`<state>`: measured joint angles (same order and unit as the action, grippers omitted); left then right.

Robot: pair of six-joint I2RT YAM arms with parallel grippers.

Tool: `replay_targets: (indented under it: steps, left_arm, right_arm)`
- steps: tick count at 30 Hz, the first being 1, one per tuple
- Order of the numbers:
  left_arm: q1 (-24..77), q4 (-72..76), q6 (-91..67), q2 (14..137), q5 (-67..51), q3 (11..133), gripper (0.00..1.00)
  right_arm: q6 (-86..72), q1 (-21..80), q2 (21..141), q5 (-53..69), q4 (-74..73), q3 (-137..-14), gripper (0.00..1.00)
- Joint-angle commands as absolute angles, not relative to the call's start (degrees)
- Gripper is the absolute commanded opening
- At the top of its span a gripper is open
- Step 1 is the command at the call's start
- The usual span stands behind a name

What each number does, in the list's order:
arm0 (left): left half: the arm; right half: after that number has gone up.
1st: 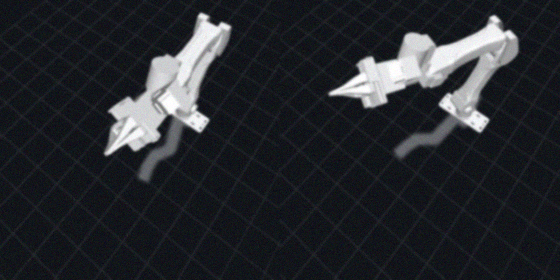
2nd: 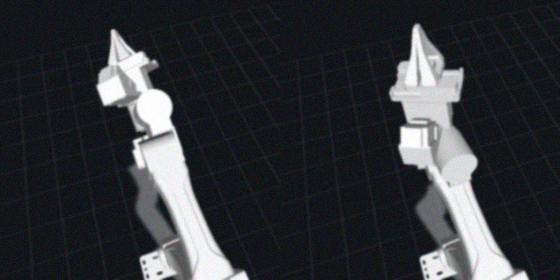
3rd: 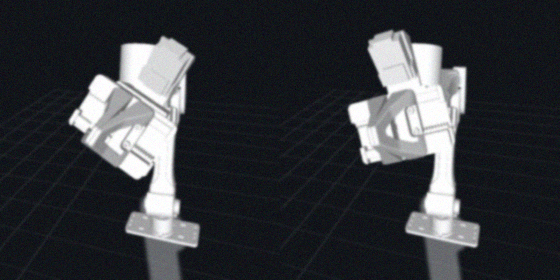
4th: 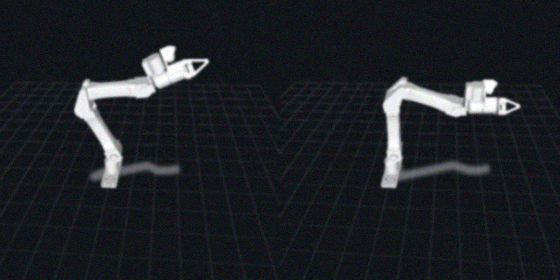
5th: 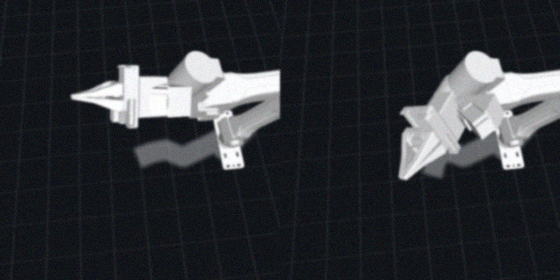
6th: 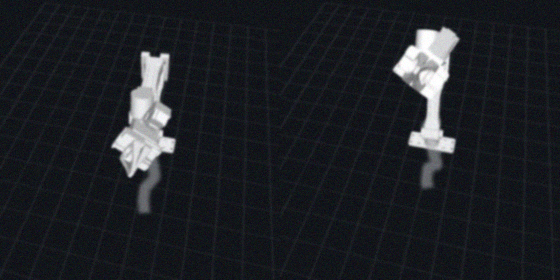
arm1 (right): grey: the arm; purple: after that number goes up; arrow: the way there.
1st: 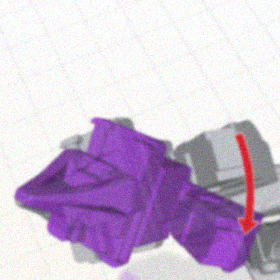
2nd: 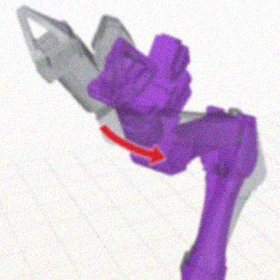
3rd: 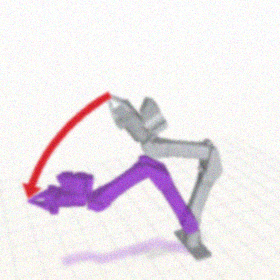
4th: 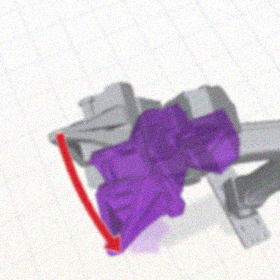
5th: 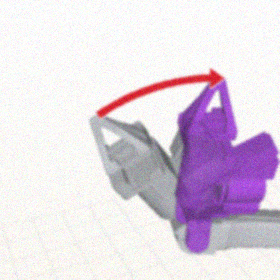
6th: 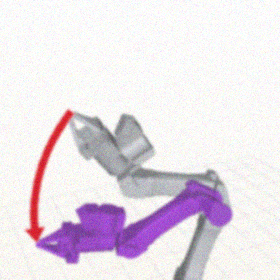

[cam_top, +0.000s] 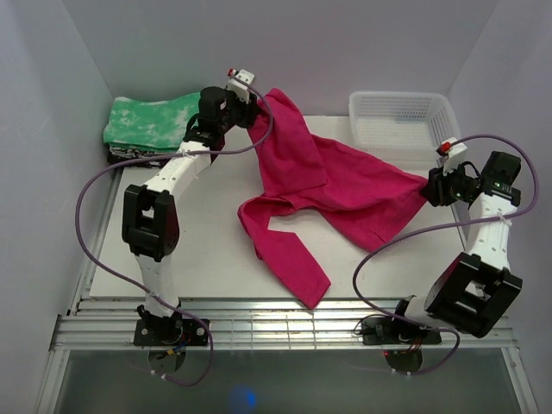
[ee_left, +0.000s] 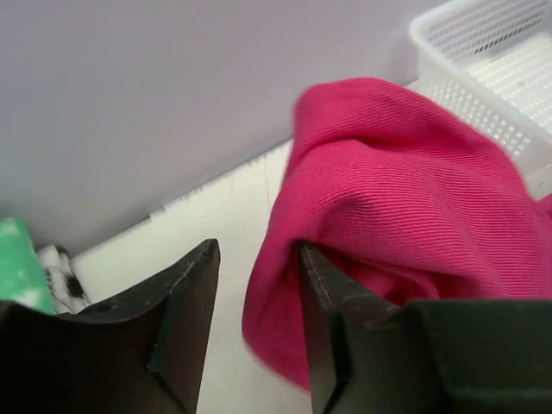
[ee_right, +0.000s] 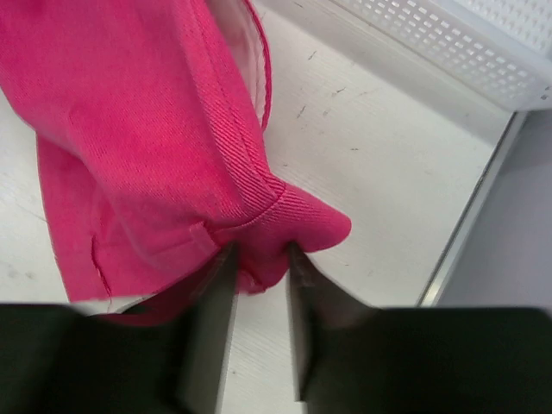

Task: Fold and stack the trousers
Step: Flatten the trousers out

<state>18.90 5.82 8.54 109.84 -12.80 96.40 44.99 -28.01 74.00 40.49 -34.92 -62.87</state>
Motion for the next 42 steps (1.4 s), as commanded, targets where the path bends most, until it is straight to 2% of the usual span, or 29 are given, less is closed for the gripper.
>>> replay_targets:
  steps: [1, 3, 5, 6, 7, 10, 11, 12, 14, 15, 17, 19, 22, 25, 26, 27, 29, 30, 31, 32, 33, 36, 37, 38, 42]
  left_arm:
    - [15.12, 1.78, 5.2, 110.22, -15.68, 100.46, 0.55]
    - [13.89, -2.0, 4.74, 107.85, -22.73, 99.76, 0.75]
    - [13.89, -9.55, 10.59, 103.57, -28.7, 99.23, 0.84]
    - [13.89, -12.71, 12.81, 101.8, -30.22, 97.92, 0.95]
    - [13.89, -18.23, 14.83, 99.95, -31.1, 96.87, 0.98]
    - [13.8, -32.71, 24.84, 92.39, -39.7, 91.79, 0.98]
    - [14.06, -37.05, 29.05, 90.46, -47.56, 89.93, 0.98]
    - [16.67, -41.7, 38.31, 86.7, -48.68, 87.91, 0.98]
    - [22.03, -49.98, 45.4, 83.51, -46.16, 80.45, 0.98]
    - [27.8, -51.92, 51.62, 80.71, -43.45, 77.55, 0.97]
    - [35.81, -51.69, 55.78, 78.32, -39.49, 66.06, 0.96]
    - [44.26, -47.24, 58.26, 78.74, -36.14, 60.85, 0.96]
    - [55.43, -42.02, 63.7, 82.52, -31.04, 58.81, 0.96]
    - [64.06, -33.78, 71.53, 87.08, -23.49, 52.93, 0.96]
    - [65.46, -27.92, 71.8, 88.14, -20.25, 49.95, 0.93]
    - [65.65, -21.77, 71.81, 89.29, -18.21, 48.09, 0.91]
    - [65.92, -14.8, 70.06, 90.26, -14.78, 44.49, 0.84]
    - [66.0, -14.68, 69.44, 91.05, -13.72, 44.21, 0.77]
    - [65.92, -13.02, 66.3, 91.05, -12.41, 43.95, 0.54]
    - [65.31, -10.92, 62.35, 88.36, -11.17, 43.86, 0.39]
    - [64.95, -10.81, 62.31, 88.33, -11.42, 43.94, 0.39]
    - [62.85, -14.48, 55.39, 82.28, -13.7, 45.96, 0.19]
    - [62.15, -15.55, 51.89, 78.61, -15.28, 46.49, 0.04]
    - [60.66, -16.86, 50.64, 76.66, -16.25, 47.19, 0.0]
    - [56.97, -22.66, 47.81, 66.83, -19.77, 47.46, 0.0]
  right_arm:
    - [43.51, -27.25, 79.09, 41.31, -36.38, -70.3, 0.51]
    - [40.88, -27.07, 80.94, 41.75, -38.32, -72.06, 0.74]
    - [38.77, -27.07, 81.65, 40.7, -40.93, -73.56, 0.81]
    - [38.32, -27.07, 82.61, 40.0, -42.87, -74.35, 0.83]
    - [37.97, -27.07, 83.14, 38.86, -45.33, -75.75, 0.84]
    - [38.23, -27.6, 84.2, 35.86, -55.96, -75.77, 0.85]
    - [38.67, -28.03, 84.11, 36.12, -58.07, -74.11, 0.85]
    - [39.28, -28.04, 83.5, 36.82, -61.49, -72.87, 0.84]
    - [43.67, -27.52, 83.15, 39.88, -65.37, -69.28, 0.81]
    - [44.73, -26.73, 82.97, 40.25, -66.43, -67.95, 0.78]
    - [47.28, -22.7, 83.58, 38.77, -69.42, -64.36, 0.75]
    - [43.02, -18.4, 83.32, 35.19, -65.34, -59.96, 0.77]
    - [34.73, -14.86, 83.75, 31.03, -56.18, -55.55, 0.83]
    - [32.78, -12.23, 89.19, 32.69, -52.39, -53.97, 0.83]
    - [31.57, -11.0, 90.69, 32.7, -49.77, -53.09, 0.8]
    - [30.77, -10.81, 91.23, 32.09, -46.27, -52.82, 0.68]
    - [30.76, -11.68, 91.5, 31.46, -45.53, -54.92, 0.36]
    - [31.54, -12.12, 90.19, 31.81, -46.31, -57.11, 0.16]
    - [33.38, -13.0, 88.61, 31.73, -48.75, -58.96, 0.08]
    - [35.31, -14.57, 87.64, 31.64, -51.82, -61.85, 0.08]
    - [36.11, -14.59, 87.28, 31.64, -51.86, -62.83, 0.08]
    - [39.8, -17.22, 86.84, 30.68, -55.54, -66.95, 0.08]
    - [40.6, -18.88, 87.18, 30.15, -56.5, -68.19, 0.08]
    - [42.0, -19.77, 88.06, 29.97, -58.08, -69.42, 0.08]
    - [43.94, -23.55, 91.75, 30.23, -62.39, -77.06, 0.08]
